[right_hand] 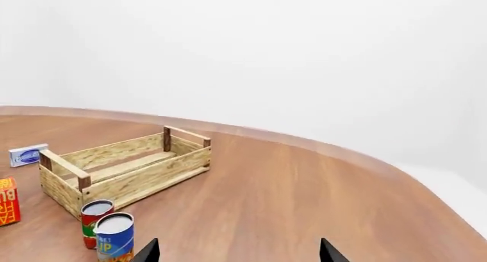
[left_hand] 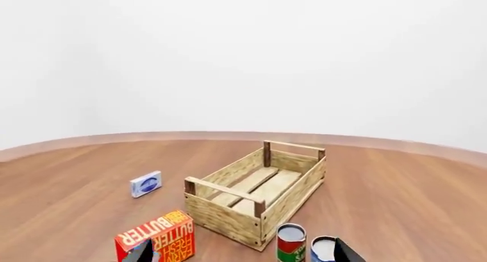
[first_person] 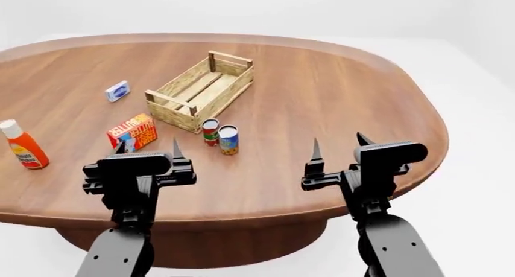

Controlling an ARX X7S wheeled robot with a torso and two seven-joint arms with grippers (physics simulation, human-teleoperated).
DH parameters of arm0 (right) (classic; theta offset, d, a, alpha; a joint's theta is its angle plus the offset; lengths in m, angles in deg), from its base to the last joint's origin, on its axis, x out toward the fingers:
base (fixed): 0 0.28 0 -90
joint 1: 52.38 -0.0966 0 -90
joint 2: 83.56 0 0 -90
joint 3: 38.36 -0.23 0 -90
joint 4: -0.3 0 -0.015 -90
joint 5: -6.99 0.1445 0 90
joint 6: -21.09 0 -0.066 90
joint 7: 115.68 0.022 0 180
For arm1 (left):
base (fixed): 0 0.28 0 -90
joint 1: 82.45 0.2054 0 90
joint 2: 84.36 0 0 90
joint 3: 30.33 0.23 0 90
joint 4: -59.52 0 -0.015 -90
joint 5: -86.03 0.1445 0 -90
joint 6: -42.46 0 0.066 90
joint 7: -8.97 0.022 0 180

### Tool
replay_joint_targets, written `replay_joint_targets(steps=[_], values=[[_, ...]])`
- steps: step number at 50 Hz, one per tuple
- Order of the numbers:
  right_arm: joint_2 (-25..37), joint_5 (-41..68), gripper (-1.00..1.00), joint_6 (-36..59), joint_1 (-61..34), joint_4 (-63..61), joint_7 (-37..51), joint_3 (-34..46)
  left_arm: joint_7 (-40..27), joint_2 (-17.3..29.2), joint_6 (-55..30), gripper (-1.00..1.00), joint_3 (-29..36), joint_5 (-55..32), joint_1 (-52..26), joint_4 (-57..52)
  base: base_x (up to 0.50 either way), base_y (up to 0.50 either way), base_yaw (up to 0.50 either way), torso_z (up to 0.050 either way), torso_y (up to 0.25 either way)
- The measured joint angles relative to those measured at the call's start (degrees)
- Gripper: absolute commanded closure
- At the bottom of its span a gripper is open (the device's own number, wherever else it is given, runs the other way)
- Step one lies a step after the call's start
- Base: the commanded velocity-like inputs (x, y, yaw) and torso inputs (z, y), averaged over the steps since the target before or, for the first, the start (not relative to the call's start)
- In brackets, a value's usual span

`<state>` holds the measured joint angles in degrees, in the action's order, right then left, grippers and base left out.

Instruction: Pick up the ketchup, and put it in the wooden tray.

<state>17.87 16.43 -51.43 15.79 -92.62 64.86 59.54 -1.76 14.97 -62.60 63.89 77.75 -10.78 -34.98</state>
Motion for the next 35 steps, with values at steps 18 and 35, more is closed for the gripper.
replay_joint_targets(steps=[18,35], values=[[0.9,1.0,-1.00,-0.1,-2.5,1.0,-1.3,0.6,-1.3,0.5,-0.9,-1.00,0.5,0.0,-1.8,-0.4,0.13,0.01,0.50,0.000,0.000],[1.5,1.1,-1.00,0.4,-3.3,0.9,-1.3,1.5,-1.3,1.2,-1.8,-1.00,1.3,-0.6,-2.6,-0.8,0.13,0.03,0.50,0.000,0.000]])
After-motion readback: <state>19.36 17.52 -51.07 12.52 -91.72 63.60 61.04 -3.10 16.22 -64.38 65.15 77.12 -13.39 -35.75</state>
